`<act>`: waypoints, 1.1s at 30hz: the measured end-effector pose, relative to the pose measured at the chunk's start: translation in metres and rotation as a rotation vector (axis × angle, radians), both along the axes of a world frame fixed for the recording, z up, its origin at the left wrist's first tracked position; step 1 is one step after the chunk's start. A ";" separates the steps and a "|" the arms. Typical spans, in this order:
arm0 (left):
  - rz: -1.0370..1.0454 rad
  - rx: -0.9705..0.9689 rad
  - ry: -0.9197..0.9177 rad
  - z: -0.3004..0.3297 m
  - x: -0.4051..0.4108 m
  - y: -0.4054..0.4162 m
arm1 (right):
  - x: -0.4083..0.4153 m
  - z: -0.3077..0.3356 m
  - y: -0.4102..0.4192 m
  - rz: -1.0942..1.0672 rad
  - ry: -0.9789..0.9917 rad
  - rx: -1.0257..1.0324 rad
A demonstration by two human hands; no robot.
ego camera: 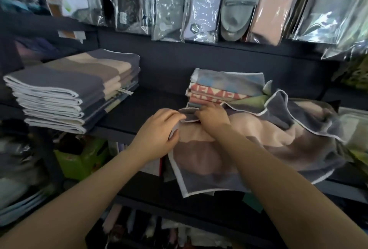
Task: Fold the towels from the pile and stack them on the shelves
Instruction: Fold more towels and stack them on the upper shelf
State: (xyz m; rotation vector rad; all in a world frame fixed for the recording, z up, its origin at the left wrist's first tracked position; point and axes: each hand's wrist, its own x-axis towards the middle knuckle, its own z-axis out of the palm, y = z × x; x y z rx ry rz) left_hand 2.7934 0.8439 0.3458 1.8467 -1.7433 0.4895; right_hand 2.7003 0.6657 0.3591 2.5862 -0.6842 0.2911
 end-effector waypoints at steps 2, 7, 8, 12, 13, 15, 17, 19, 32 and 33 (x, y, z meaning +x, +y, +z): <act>0.019 -0.014 0.032 -0.001 -0.005 -0.008 | 0.001 0.003 -0.006 0.022 -0.080 0.008; 0.040 -0.121 0.096 0.018 -0.032 -0.026 | -0.024 0.012 -0.006 0.266 -0.462 -0.160; 0.062 -0.153 0.012 0.023 -0.038 -0.031 | -0.032 0.015 -0.003 0.304 -0.507 -0.212; 0.130 -0.198 -0.290 0.040 -0.057 -0.051 | -0.069 0.031 0.010 0.415 -0.622 -0.022; 0.106 -0.191 -0.298 0.042 -0.061 -0.055 | -0.078 0.035 0.012 0.428 -0.658 0.131; 0.025 -0.194 -0.273 0.041 -0.068 -0.060 | -0.097 0.037 0.016 0.458 -0.727 0.367; -0.036 -0.170 -0.168 0.039 -0.079 -0.059 | -0.115 0.036 0.016 0.503 -0.744 0.415; -0.099 -0.166 0.063 0.035 -0.090 -0.054 | -0.132 0.035 0.015 0.495 -0.696 0.424; -0.526 0.020 1.192 0.051 -0.122 0.029 | -0.180 0.016 -0.027 0.047 -0.756 0.306; -0.387 0.072 1.132 0.046 -0.116 0.028 | -0.178 0.021 -0.020 0.079 -0.774 0.266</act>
